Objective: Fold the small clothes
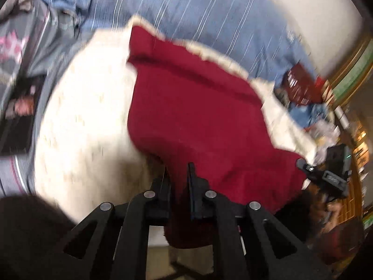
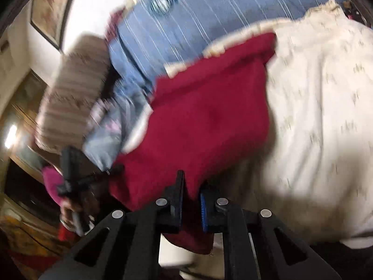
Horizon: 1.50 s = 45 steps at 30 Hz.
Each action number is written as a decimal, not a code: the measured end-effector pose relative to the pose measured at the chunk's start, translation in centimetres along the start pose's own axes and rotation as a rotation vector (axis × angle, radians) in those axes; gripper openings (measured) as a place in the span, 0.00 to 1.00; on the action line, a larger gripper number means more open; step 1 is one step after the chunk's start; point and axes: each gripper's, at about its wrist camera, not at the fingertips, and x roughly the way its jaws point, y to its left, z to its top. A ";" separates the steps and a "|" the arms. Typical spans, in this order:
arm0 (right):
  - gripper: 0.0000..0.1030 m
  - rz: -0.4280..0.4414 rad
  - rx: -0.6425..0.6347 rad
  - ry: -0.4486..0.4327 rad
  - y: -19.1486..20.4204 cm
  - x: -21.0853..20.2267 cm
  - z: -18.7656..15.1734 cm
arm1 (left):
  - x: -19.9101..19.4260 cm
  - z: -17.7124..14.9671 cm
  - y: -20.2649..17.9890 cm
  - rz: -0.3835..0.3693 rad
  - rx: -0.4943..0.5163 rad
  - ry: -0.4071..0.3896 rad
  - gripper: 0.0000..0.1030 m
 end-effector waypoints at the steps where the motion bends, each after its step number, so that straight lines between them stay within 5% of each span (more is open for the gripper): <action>1: 0.10 0.012 0.009 -0.030 -0.1 0.1 1.1 | -0.2 0.7 0.0 -0.009 -0.001 -0.019 0.08; 9: 0.10 -0.046 -0.020 -0.152 -0.1 3.7 10.9 | 3.0 10.6 -1.4 -0.008 0.042 -0.138 0.08; 18: 0.12 -0.176 0.049 -0.094 -5.7 11.8 19.4 | 13.1 19.6 1.1 0.043 -0.025 -0.080 0.08; 21: 0.25 -0.212 0.068 -0.071 -7.6 13.2 20.3 | 15.1 20.4 2.6 0.006 -0.077 -0.067 0.14; 22: 0.32 -0.225 0.062 -0.093 -7.7 12.8 20.3 | 15.2 20.6 2.7 0.003 -0.083 -0.075 0.28; 23: 0.52 -0.229 0.057 -0.131 -7.8 11.9 20.2 | 15.0 20.7 3.0 0.013 -0.080 -0.097 0.51; 24: 0.64 -0.216 0.061 -0.168 -8.0 10.9 20.0 | 14.2 20.9 3.2 0.031 -0.065 -0.138 0.60; 26: 0.65 -0.218 0.073 -0.198 -8.2 9.5 19.8 | 12.8 21.1 3.5 0.029 -0.063 -0.196 0.75; 33: 0.51 -0.224 -0.111 -0.078 -3.8 10.2 17.4 | 11.0 20.4 5.2 0.061 -0.092 -0.210 0.76; 38: 0.46 -0.453 -0.262 0.047 -2.5 17.4 18.9 | 12.7 20.2 5.2 0.077 -0.102 -0.158 0.76; 42: 0.47 -0.561 -0.230 -0.041 -4.0 20.3 23.3 | 12.8 20.1 5.3 0.131 -0.085 -0.170 0.76; 45: 0.48 -0.598 -0.124 0.029 -5.7 21.9 25.1 | 12.7 20.1 6.1 0.152 -0.107 -0.171 0.76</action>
